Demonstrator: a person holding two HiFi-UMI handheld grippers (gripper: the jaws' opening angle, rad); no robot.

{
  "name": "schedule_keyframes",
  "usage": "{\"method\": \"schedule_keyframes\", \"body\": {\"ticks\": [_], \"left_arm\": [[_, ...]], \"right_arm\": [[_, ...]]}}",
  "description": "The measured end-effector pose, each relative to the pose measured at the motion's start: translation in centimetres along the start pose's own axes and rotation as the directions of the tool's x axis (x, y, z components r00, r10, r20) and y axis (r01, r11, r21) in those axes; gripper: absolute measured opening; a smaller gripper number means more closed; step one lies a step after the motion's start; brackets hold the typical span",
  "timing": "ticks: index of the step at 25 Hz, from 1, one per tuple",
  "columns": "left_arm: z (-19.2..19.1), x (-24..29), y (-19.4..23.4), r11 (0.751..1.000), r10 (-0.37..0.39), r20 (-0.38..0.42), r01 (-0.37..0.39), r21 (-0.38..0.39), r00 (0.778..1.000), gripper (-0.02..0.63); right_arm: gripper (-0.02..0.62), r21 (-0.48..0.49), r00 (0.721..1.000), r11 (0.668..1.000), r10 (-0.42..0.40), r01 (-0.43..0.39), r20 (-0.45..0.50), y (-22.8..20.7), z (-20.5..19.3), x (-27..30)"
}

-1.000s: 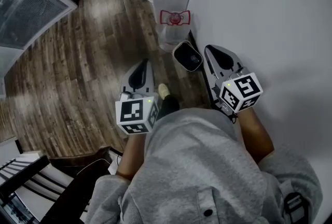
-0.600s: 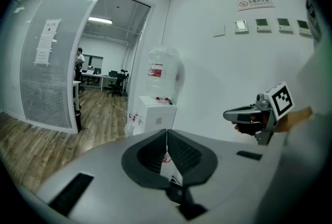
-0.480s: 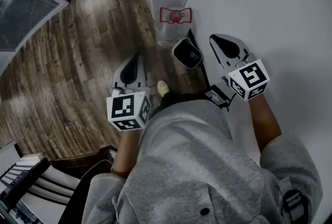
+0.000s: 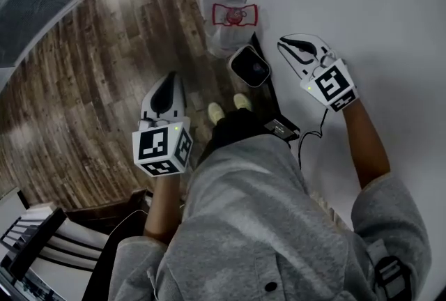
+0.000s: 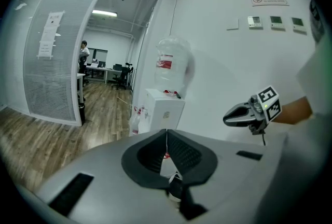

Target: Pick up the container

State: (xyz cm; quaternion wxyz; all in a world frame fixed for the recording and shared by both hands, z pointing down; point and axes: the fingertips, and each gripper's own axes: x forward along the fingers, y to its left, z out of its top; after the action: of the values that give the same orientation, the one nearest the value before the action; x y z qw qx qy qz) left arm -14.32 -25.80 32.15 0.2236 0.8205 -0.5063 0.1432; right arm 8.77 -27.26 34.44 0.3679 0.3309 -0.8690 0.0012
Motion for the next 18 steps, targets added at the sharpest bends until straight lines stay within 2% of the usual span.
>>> {"method": "schedule_keyframes", "body": {"ticks": [3, 8, 13, 18], "left_arm": [[-1.3, 0.2, 0.4, 1.000, 0.019, -0.033, -0.020, -0.016, 0.999, 0.015], [-3.9, 0.7, 1.9, 0.995, 0.077, -0.085, -0.082, -0.049, 0.993, 0.015], [-7.1, 2.1, 2.8, 0.987, 0.141, -0.134, -0.150, -0.064, 0.981, 0.015], [-10.0, 4.8, 3.1, 0.983, 0.152, -0.176, -0.167, -0.071, 0.973, 0.015]], "right_arm": [[0.028, -0.010, 0.993, 0.994, 0.107, -0.108, -0.053, 1.6, -2.5, 3.1], [0.029, -0.040, 0.955, 0.964, 0.252, -0.261, -0.156, 3.9, -6.9, 8.1], [0.029, -0.025, 0.894, 0.914, 0.390, -0.405, -0.219, 6.6, -10.3, 12.3], [0.032, -0.013, 0.838, 0.869, 0.472, -0.494, -0.272, 8.3, -13.8, 16.0]]}}
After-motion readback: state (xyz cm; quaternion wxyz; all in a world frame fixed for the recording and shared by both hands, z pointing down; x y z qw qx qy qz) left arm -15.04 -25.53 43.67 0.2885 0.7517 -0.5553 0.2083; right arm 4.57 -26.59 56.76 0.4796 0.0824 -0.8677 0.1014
